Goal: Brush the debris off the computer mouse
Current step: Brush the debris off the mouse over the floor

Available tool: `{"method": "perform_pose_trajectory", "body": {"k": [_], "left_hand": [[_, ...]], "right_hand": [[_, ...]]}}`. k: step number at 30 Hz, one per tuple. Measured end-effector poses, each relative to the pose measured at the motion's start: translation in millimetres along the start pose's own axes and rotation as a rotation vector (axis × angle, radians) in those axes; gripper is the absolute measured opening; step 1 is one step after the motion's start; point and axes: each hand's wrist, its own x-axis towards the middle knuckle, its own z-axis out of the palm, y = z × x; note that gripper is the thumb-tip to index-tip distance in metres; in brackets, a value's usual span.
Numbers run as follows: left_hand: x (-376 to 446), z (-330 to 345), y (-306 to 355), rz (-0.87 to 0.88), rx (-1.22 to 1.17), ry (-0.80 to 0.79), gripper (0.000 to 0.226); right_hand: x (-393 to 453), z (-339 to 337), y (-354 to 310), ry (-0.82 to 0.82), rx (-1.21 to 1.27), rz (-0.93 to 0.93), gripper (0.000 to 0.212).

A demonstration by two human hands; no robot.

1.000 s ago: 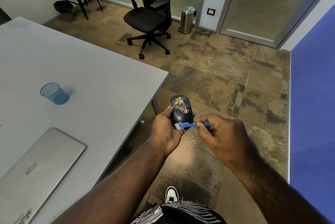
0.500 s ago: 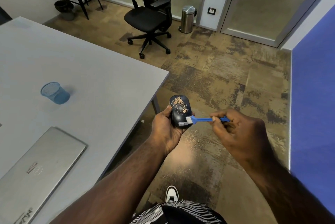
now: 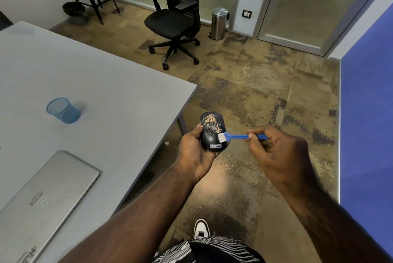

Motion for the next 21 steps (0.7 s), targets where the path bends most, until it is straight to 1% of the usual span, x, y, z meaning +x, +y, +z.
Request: {"method": "perform_pose_trajectory", "body": {"k": [4,8,12,15,17,21], "left_hand": [[1.7,-2.2,1.9,-0.008,-0.035,-0.003,0.043],[1.8,-2.1,1.7,-0.001,-0.020,-0.006,0.043],[2.0,-3.4,1.8,-0.017,-0.004,-0.019,0.043],[3.7,-4.1,-0.2,0.001,0.004,-0.028,0.041],[3.3,-3.4,-1.3,-0.002,0.017,-0.030,0.041],[0.7,-3.0,-1.2,-0.022,0.055,-0.037,0.045]], "right_hand": [[4.9,-4.1,2.7,0.086,0.001,0.006,0.014],[5.8,-1.7,4.6,0.043,0.010,-0.027,0.016],[12.4,-3.8,9.7,0.090,-0.012,-0.023,0.015],[13.1,-3.2,7.5,0.057,0.026,-0.042,0.015],[14.5,-1.1,6.5,0.044,0.012,-0.031,0.015],[20.8,-1.8,8.3,0.082,-0.018,0.011,0.016]]}}
